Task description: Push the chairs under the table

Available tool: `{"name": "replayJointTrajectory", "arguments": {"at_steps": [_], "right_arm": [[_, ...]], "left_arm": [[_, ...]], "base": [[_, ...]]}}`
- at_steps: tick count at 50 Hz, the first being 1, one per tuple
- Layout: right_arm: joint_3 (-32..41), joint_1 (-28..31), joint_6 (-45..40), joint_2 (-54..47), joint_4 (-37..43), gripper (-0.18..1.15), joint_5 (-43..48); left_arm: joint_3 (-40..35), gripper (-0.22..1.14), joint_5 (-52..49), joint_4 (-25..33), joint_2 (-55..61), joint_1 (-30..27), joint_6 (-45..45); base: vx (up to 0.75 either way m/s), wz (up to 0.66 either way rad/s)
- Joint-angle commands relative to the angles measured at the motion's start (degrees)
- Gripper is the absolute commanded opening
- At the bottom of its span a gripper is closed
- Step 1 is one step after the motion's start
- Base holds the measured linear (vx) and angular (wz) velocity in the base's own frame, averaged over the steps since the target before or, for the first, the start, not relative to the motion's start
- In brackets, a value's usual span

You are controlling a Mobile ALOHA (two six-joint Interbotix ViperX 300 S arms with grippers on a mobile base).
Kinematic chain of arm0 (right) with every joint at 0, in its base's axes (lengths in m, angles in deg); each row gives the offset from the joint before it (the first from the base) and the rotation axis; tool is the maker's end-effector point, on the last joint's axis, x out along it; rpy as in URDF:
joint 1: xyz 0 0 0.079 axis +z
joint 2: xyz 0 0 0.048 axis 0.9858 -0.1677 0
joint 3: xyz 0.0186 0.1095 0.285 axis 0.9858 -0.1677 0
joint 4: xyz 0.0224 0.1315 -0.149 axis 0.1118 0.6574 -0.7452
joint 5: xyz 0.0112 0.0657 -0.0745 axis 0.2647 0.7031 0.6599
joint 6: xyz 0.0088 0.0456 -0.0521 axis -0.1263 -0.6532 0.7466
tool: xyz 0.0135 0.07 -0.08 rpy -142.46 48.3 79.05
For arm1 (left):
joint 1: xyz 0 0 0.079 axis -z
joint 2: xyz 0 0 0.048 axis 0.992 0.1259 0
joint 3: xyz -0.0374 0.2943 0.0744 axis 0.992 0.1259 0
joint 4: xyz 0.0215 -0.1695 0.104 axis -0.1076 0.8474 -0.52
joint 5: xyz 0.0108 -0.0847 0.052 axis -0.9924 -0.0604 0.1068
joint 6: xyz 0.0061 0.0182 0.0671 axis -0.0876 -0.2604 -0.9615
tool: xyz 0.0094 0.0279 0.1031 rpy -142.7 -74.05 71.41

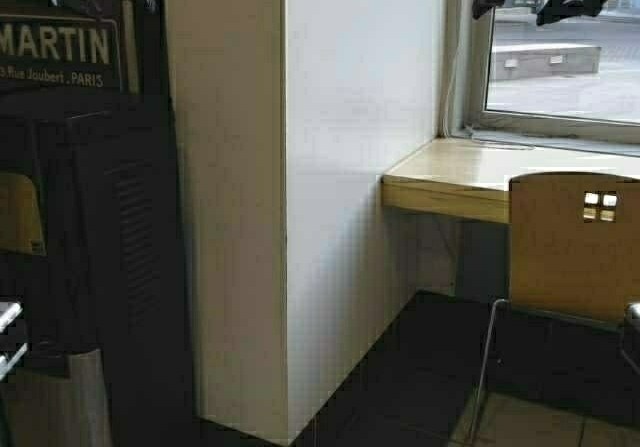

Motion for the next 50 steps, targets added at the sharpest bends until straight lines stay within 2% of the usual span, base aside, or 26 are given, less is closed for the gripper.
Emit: {"name": "replayJointTrajectory", "arguments": {"at_steps": [1,18,50], "right_arm": [[1.1,0.0,0.1,0.2,0.0,1.03,0.2],[2.5,0.0,0.4,-3.5,-0.4,1.03,-0.1],[3.5,-2.1,-0.2,-3.5,-0.3,1.03,-3.5]], "left_arm": [[-1.1,0.91,0.4,0.2,0.4,0.1,0.0],[-1.1,0.91,0.3,0.8,1.8,0.1,0.0],[-1.4,0.91,-0.5,1.1,4.0,0.1,-0.1]], "base": [[-0.29,0.03],[-0.30,-0.09],[-0.27,-0.11]]}}
